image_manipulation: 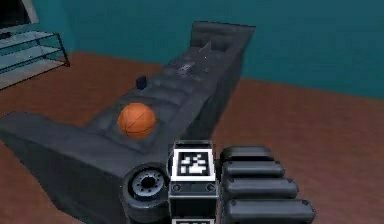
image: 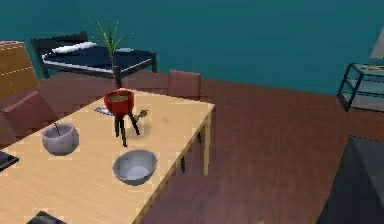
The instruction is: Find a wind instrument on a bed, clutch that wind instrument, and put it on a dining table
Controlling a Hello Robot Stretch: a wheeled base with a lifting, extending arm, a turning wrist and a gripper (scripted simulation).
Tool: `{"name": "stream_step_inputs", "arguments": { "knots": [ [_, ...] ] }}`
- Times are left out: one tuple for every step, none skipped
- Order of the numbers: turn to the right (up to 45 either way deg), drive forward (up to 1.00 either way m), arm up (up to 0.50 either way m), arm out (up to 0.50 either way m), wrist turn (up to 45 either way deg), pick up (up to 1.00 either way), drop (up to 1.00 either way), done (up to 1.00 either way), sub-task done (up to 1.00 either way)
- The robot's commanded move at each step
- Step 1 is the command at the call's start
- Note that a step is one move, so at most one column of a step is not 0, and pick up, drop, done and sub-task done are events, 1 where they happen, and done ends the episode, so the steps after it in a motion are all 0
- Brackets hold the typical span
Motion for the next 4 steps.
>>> {"name": "stream_step_inputs", "arguments": {
  "knots": [
    [21.0, 0.0, 0.0, 0.0, 0.0, 0.0, 0.0, 0.0, 0.0],
    [0.0, 0.55, 0.0, 0.0, 0.0, 0.0, 0.0, 0.0, 0.0],
    [45.0, 0.0, 0.0, 0.0, 0.0, 0.0, 0.0, 0.0, 0.0],
    [45.0, 0.0, 0.0, 0.0, 0.0, 0.0, 0.0, 0.0, 0.0]
  ]
}}
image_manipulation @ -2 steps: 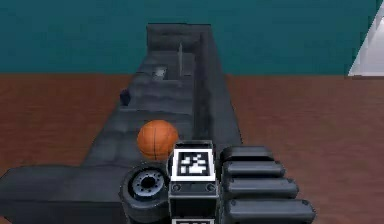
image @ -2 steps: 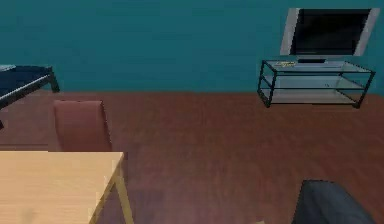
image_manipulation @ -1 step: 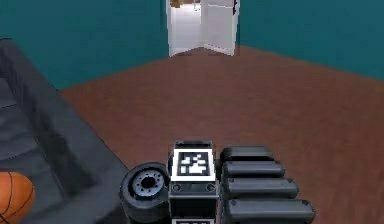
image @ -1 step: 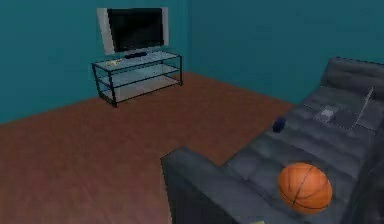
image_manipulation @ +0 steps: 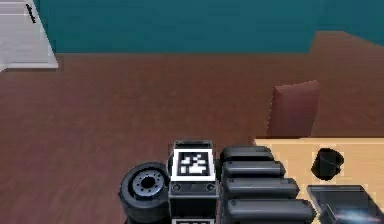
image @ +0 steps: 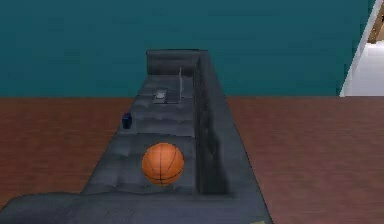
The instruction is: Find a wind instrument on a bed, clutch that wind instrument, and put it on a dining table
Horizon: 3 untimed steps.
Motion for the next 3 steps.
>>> {"name": "stream_step_inputs", "arguments": {
  "knots": [
    [12.0, 0.0, 0.0, 0.0, 0.0, 0.0, 0.0, 0.0, 0.0],
    [-45.0, 0.0, 0.0, 0.0, 0.0, 0.0, 0.0, 0.0, 0.0],
    [-45.0, 0.0, 0.0, 0.0, 0.0, 0.0, 0.0, 0.0, 0.0]
  ]
}}
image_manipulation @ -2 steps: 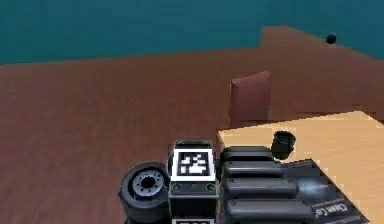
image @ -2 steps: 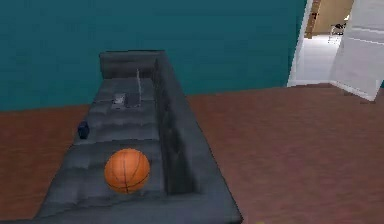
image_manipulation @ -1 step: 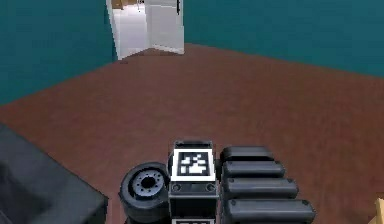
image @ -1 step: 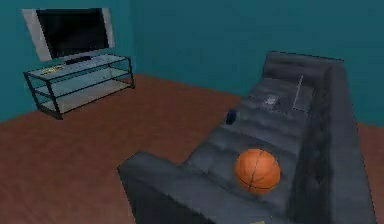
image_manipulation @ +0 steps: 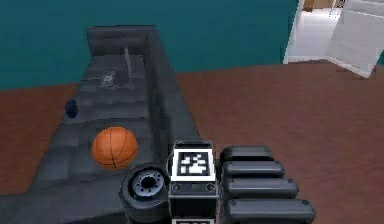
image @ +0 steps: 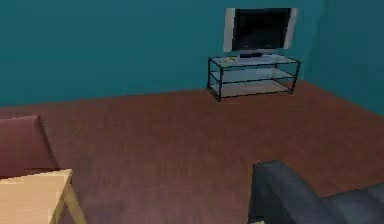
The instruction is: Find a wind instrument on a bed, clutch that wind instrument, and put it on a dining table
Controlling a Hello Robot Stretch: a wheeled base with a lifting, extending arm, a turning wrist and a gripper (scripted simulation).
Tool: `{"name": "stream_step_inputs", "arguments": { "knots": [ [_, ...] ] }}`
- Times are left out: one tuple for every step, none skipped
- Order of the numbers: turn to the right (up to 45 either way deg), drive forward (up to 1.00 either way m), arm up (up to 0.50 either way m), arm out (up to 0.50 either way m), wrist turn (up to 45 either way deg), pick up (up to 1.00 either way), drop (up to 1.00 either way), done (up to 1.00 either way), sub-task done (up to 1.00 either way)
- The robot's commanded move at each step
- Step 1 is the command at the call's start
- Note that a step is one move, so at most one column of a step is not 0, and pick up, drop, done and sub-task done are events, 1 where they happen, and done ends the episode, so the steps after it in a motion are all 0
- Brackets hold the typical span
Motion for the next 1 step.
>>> {"name": "stream_step_inputs", "arguments": {
  "knots": [
    [-39.0, 0.0, 0.0, 0.0, 0.0, 0.0, 0.0, 0.0, 0.0]
  ]
}}
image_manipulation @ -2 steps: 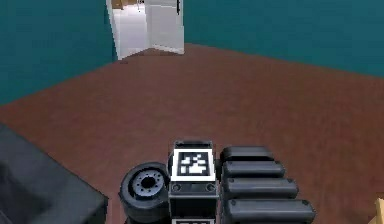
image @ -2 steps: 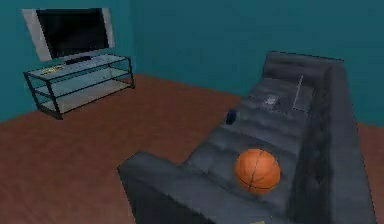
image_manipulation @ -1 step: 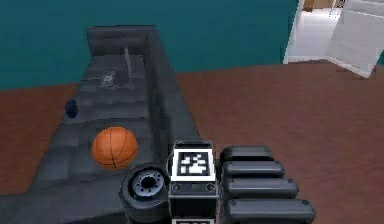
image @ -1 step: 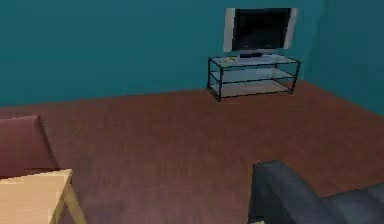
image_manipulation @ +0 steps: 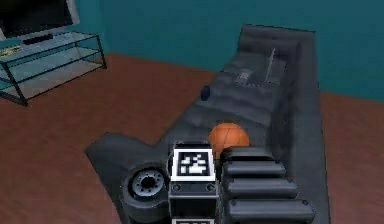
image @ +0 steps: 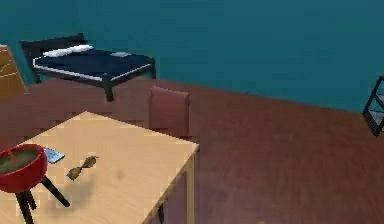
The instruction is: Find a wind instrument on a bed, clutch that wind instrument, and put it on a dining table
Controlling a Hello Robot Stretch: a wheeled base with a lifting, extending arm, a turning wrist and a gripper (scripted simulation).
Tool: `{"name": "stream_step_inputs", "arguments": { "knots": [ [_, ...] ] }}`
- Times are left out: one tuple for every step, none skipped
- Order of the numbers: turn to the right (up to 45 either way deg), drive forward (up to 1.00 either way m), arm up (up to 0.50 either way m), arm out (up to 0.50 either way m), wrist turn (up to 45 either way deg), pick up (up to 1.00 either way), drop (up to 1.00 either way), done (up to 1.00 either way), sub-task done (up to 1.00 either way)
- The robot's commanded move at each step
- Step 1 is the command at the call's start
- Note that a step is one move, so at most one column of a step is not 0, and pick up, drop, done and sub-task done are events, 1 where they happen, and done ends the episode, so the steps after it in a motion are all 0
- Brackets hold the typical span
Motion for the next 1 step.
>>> {"name": "stream_step_inputs", "arguments": {
  "knots": [
    [45.0, 0.0, 0.0, 0.0, 0.0, 0.0, 0.0, 0.0, 0.0]
  ]
}}
